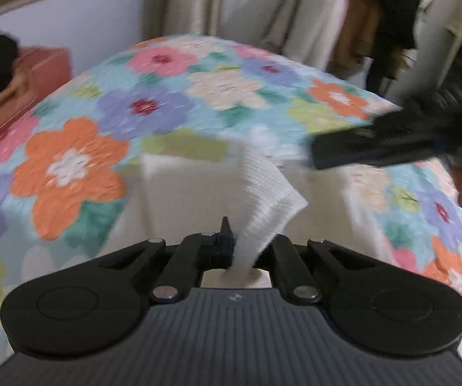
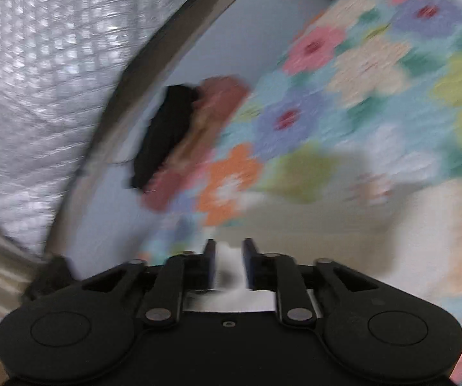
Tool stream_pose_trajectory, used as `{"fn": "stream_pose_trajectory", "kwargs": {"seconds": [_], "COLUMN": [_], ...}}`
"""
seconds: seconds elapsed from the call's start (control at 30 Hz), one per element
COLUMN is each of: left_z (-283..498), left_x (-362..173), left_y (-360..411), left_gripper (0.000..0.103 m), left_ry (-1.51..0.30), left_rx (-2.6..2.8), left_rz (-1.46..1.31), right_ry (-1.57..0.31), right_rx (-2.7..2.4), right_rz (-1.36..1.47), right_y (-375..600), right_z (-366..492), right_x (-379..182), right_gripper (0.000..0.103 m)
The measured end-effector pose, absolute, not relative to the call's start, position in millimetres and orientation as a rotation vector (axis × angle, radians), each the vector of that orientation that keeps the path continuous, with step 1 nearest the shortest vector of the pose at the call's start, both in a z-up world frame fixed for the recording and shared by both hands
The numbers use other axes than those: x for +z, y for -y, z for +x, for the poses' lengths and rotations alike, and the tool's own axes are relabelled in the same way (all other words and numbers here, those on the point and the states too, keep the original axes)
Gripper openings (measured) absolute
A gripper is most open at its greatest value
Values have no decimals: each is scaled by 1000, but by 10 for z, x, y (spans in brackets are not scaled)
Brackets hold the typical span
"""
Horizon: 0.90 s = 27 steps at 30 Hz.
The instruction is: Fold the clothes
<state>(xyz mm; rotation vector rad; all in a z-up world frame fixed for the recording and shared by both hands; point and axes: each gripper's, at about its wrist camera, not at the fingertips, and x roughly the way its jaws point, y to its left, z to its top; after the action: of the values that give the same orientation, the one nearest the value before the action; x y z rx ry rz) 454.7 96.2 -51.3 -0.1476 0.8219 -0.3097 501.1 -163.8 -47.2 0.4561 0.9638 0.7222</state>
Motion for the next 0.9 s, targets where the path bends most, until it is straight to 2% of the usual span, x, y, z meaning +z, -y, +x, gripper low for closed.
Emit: {"fn": "stream_pose_trajectory", "kwargs": {"seconds": [0.1, 0.23, 0.4, 0.43, 0.47, 0.5, 0.63, 0.73, 0.83, 0.9], "left_z": [4609, 4672, 4738, 4738, 4741, 4735, 4614, 4599, 4855, 4997], "left_x": [-596, -671, -634, -610, -582, -545, -252, -111, -326, -569], "left_y": [-1187, -1262, -1201, -1201, -1213, -1226, -1246, -1321, -1318, -1303], "left_gripper": [4, 4, 5, 5, 5, 5, 4, 4, 10, 13], "left_ry": [-844, -844, -842, -837, -829, -817, -705, -645, -750, -818], "left_rx": [-299, -285, -308, -303, -294, -294, -296, -304, -252, -126], "left_rz": [-260, -274, -262, -260, -266, -272, -225, -229, -182, -64], "right_ry": [-927, -894, -948, -949, -936, -918, -809, -795, -801, -808], "right_rx": [550, 348, 404, 428, 459, 493, 503, 516, 471, 448], "right_rz": [264, 250, 437, 459, 477, 479, 335, 329, 276, 242], "right_y": [1778, 2017, 2229, 2234, 2228, 2215, 2195, 2259, 2191, 2144], "right_z": [4975, 4958, 5028, 5028, 5015, 4984, 4828, 4834, 4881, 4850], "right_x": [-569, -755, -1011, -1059, -1094, -1104, -927, -899, -937, -930], "right_gripper": [39, 65, 65, 60, 31, 9, 6, 5, 6, 12]}}
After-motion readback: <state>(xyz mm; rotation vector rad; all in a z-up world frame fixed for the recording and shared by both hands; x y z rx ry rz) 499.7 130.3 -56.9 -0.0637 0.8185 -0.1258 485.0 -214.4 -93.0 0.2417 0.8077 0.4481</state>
